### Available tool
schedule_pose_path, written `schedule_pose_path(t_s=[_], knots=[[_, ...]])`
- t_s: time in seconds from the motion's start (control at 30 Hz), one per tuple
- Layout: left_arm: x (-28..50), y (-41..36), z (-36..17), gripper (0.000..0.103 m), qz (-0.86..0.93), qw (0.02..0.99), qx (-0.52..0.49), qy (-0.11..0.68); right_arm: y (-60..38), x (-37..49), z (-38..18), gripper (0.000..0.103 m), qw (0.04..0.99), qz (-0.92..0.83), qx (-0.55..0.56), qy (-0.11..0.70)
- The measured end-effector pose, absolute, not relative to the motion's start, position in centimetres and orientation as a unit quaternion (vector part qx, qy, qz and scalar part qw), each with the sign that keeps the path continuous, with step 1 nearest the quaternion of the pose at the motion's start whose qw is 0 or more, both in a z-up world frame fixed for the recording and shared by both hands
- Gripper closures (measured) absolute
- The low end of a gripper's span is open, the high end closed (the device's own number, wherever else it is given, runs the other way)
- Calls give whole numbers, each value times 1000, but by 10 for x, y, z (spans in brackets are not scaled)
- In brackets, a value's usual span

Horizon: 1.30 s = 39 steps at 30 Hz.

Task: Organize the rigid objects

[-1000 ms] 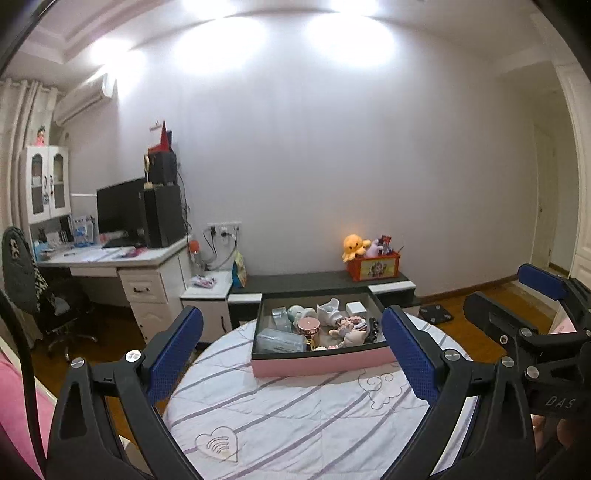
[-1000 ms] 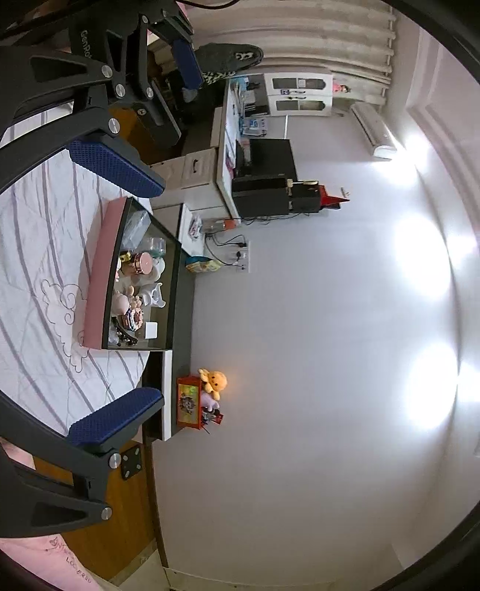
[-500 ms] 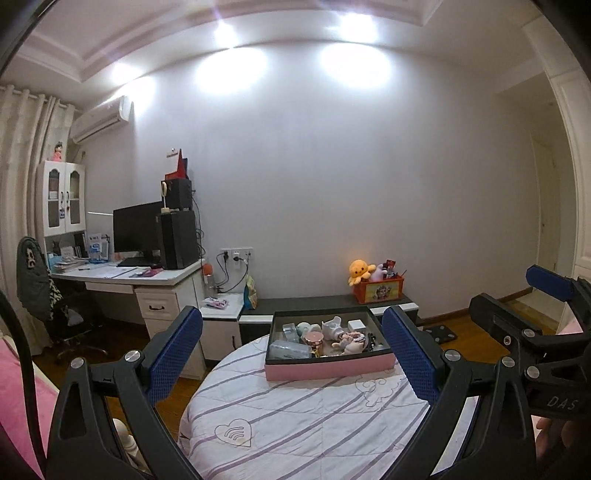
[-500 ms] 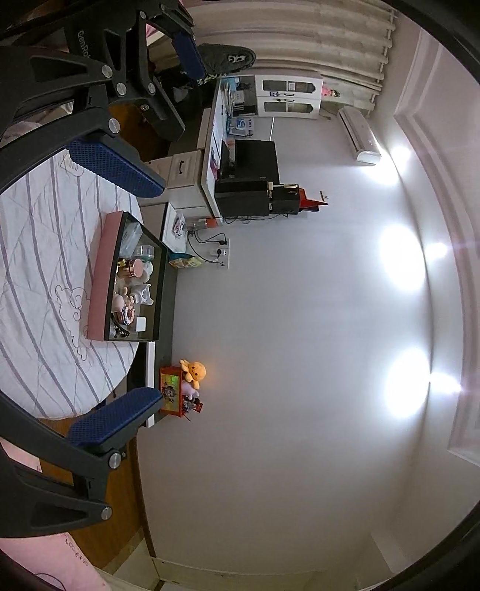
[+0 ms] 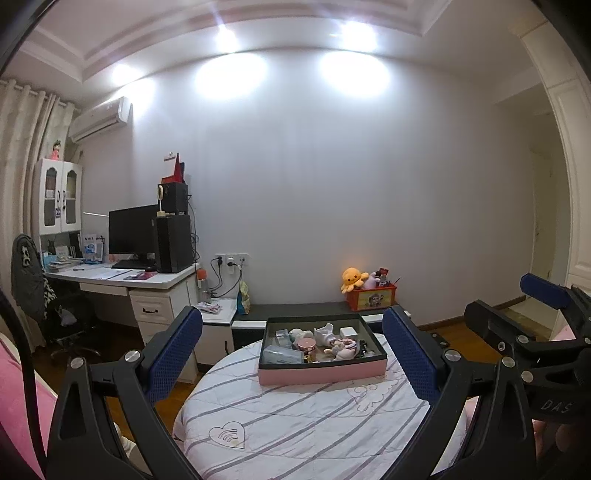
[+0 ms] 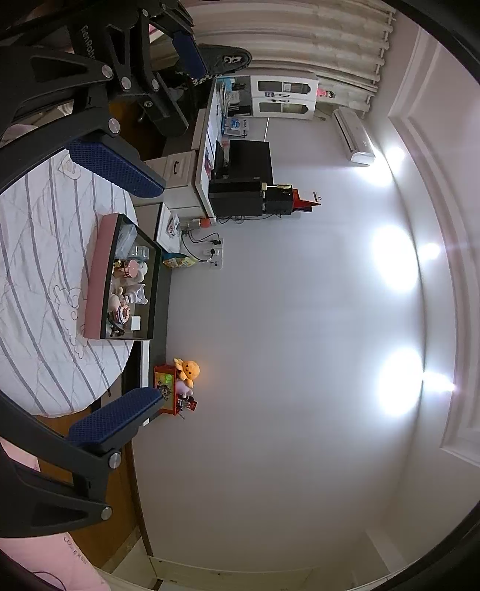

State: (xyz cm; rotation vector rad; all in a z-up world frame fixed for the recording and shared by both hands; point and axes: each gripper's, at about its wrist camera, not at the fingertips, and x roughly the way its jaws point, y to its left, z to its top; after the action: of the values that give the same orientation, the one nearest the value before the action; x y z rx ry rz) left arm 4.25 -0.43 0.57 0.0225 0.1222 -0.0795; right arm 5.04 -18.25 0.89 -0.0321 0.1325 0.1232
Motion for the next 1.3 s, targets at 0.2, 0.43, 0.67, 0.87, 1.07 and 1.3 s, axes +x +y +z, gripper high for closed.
schedule_pose_path(t_s=[0.2,0.43,0.67,0.87,1.07,1.3], knots=[[39,-5,4,3,-33,998,16,58,-183,48,10,0,996,61,-17,68],[39,-6,4,3,-28,998,17,58,-183,48,9,0,996,60,-18,71],[39,-9,5,2,-23,998,21,55,-182,49,9,0,995,59,-19,72],[40,-12,6,2,-19,998,24,54,-182,51,10,0,996,59,-20,71],[40,-14,6,2,-17,998,24,52,-181,50,10,0,996,58,-20,71],[39,-13,6,1,-15,998,22,50,-181,51,10,0,996,57,-21,71]])
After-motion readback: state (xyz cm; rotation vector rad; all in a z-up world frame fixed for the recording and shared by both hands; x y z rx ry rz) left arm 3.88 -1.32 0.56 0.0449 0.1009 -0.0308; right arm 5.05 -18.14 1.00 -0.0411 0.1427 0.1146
